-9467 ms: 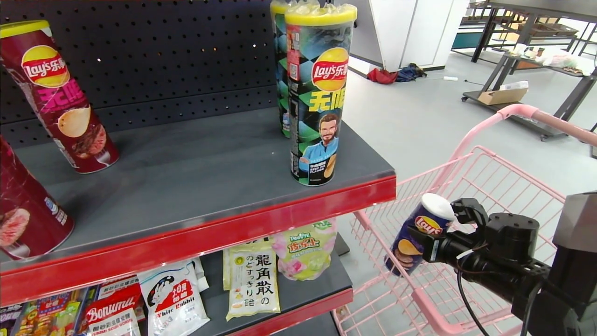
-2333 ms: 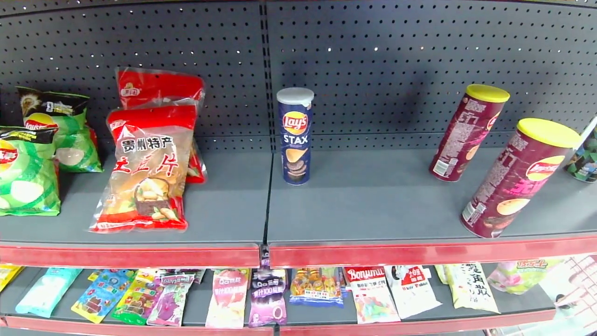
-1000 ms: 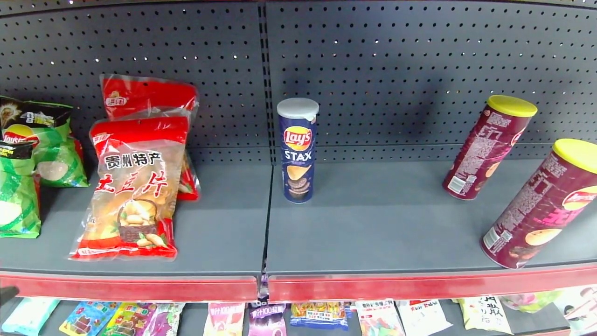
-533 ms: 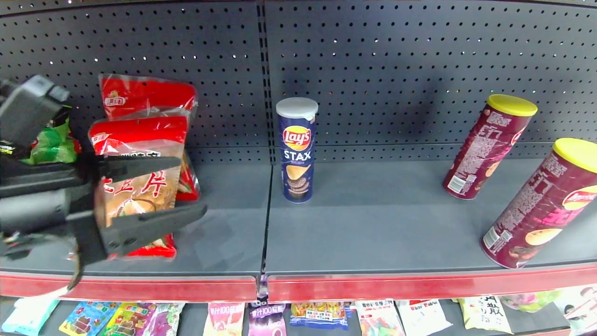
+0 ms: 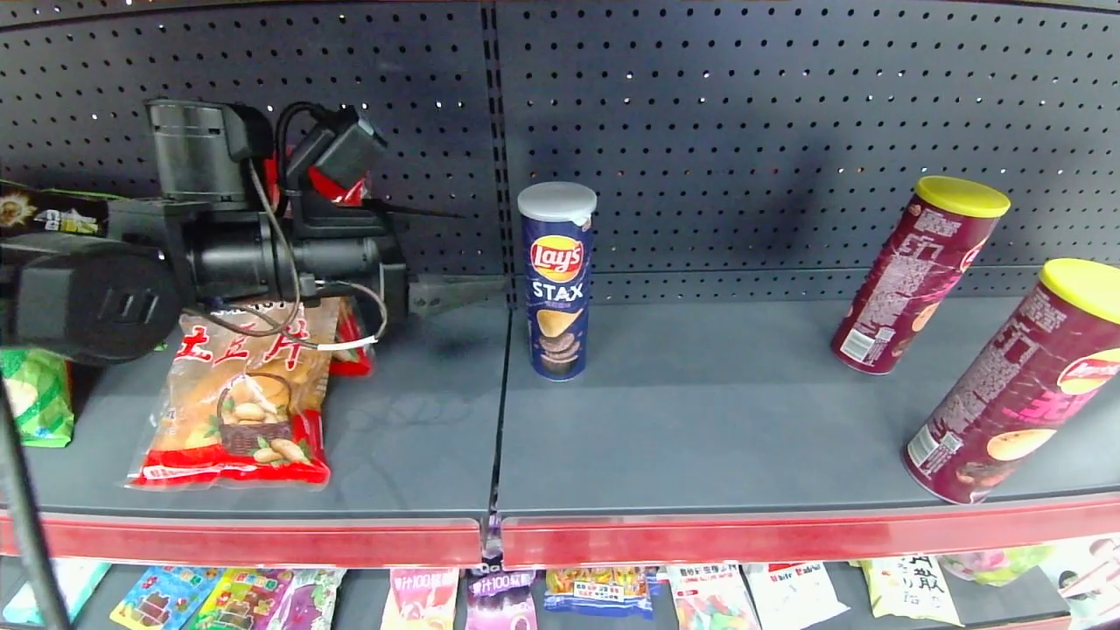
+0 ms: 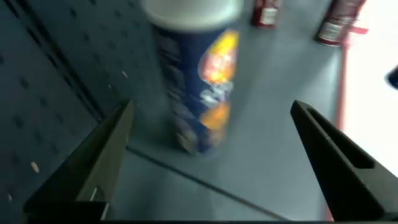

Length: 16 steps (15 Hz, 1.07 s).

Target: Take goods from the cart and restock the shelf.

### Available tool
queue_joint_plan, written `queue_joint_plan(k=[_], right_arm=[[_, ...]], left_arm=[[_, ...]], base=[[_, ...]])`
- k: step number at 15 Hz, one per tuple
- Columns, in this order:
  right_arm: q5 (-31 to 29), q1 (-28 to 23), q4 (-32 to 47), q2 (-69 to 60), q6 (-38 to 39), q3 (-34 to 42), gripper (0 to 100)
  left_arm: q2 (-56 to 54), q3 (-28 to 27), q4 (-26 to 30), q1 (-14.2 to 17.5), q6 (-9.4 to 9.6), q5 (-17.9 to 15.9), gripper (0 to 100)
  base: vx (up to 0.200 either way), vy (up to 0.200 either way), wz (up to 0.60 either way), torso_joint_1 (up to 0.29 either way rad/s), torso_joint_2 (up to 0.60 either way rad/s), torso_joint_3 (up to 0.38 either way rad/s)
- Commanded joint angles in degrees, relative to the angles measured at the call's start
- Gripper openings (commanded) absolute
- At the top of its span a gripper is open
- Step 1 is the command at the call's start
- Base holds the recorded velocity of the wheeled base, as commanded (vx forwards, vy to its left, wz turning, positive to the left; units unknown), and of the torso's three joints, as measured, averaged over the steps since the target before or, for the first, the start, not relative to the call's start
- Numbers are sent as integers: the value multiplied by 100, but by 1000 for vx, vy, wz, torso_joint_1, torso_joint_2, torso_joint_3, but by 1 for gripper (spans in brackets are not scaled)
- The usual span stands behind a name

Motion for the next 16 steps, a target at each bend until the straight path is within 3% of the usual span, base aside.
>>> queue_joint_plan(k=[1, 5, 10, 16], right_arm=[[-3, -2, 2, 11, -11, 0, 0], [-11, -28, 2, 2, -11, 9, 0], [-11, -28, 2, 20, -19, 9, 0], [-11, -37, 2, 81, -19, 9, 0]], left_arm=[[521, -306, -87, -1, 4, -113, 100], [661, -543, -87, -45, 4, -394, 100], [978, -913, -87, -53, 4, -447, 100], [1461, -1537, -70, -291, -23, -508, 100]], base=[[0, 0, 0, 0, 0, 0], [0, 0, 0, 0, 0, 0], [0, 0, 0, 0, 0, 0], [0, 0, 0, 0, 0, 0]])
